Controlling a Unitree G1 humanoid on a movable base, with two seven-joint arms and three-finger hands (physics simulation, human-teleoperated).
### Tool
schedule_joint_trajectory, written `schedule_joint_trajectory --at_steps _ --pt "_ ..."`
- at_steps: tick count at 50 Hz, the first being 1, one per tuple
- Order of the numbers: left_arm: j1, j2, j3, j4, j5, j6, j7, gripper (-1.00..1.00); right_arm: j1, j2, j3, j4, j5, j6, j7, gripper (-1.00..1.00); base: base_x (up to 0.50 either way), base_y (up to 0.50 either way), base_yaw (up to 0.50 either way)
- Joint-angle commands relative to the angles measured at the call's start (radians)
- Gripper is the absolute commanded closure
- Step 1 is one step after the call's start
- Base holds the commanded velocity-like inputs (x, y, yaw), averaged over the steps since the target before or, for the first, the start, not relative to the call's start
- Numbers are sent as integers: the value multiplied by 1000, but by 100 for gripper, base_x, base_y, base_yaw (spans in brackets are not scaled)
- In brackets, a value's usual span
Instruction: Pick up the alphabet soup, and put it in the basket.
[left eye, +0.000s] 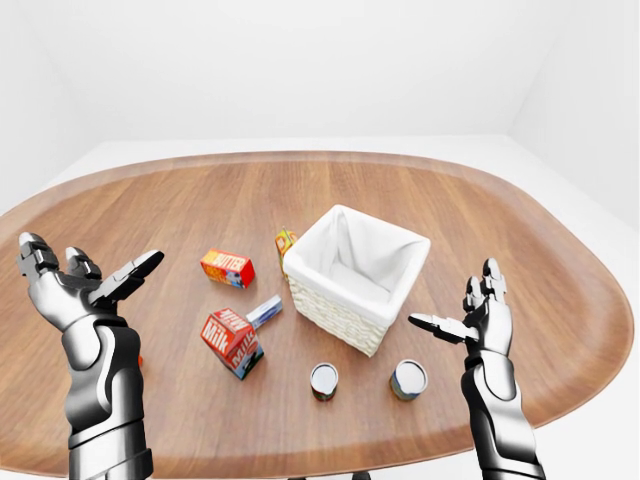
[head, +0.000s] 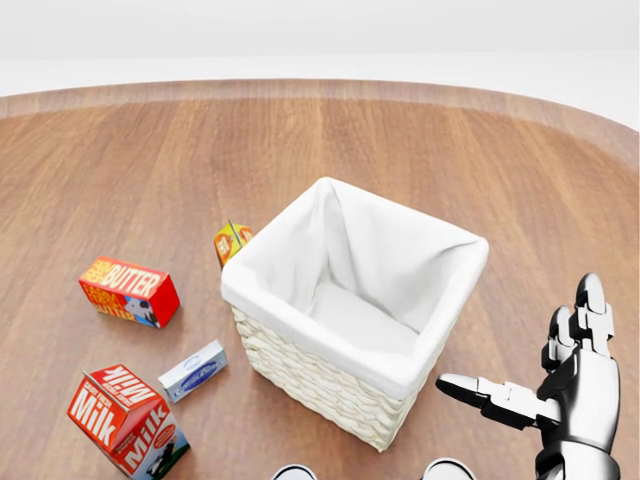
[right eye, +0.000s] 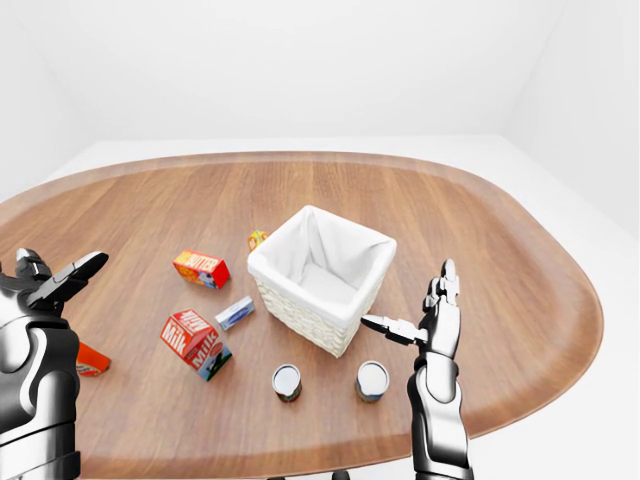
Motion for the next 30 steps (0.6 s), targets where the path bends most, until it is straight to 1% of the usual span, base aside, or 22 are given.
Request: schedule_joint_trajectory --at_steps 1,2,4,10,13,15,16,17,18,26,30 --pt "1 -1 0 1 1 -2 0 -100 4 1 0 -8 4 6 -2 -100 6 0 0" --pt "2 0 0 -7 0 5 3 -100 3 0 -1 -3 4 4 -1 -100 6 0 0" --pt "1 0 1 -11 -1 10 6 -100 4 2 -1 -8 4 7 -3 -100 6 0 0" --pt "2 -1 2 -12 0 10 4 -100 4 0 -7 -1 17 0 3 -100 6 0 0" --pt "1 0 2 -10 0 10 3 -100 3 0 -4 -3 13 4 2 -100 7 0 0" --pt "0 -1 2 -4 1 4 1 -100 3 -1 -4 -1 12 2 2 -100 11 0 0" --pt "-1 0 2 -4 0 5 1 -100 3 -1 -4 -1 11 3 2 -100 10 0 0" --pt "5 0 3 -16 -2 11 3 -100 5 0 -2 -9 9 8 0 -100 11 0 0" --pt "3 -1 2 -9 0 5 1 -100 4 0 -3 -6 9 6 0 -100 11 0 0" --pt "2 -1 1 -6 1 3 0 -100 7 1 -3 -6 6 1 0 -100 11 0 0" --pt "0 -1 0 1 3 -3 -2 -100 10 2 -5 -8 8 1 0 -100 11 0 0"
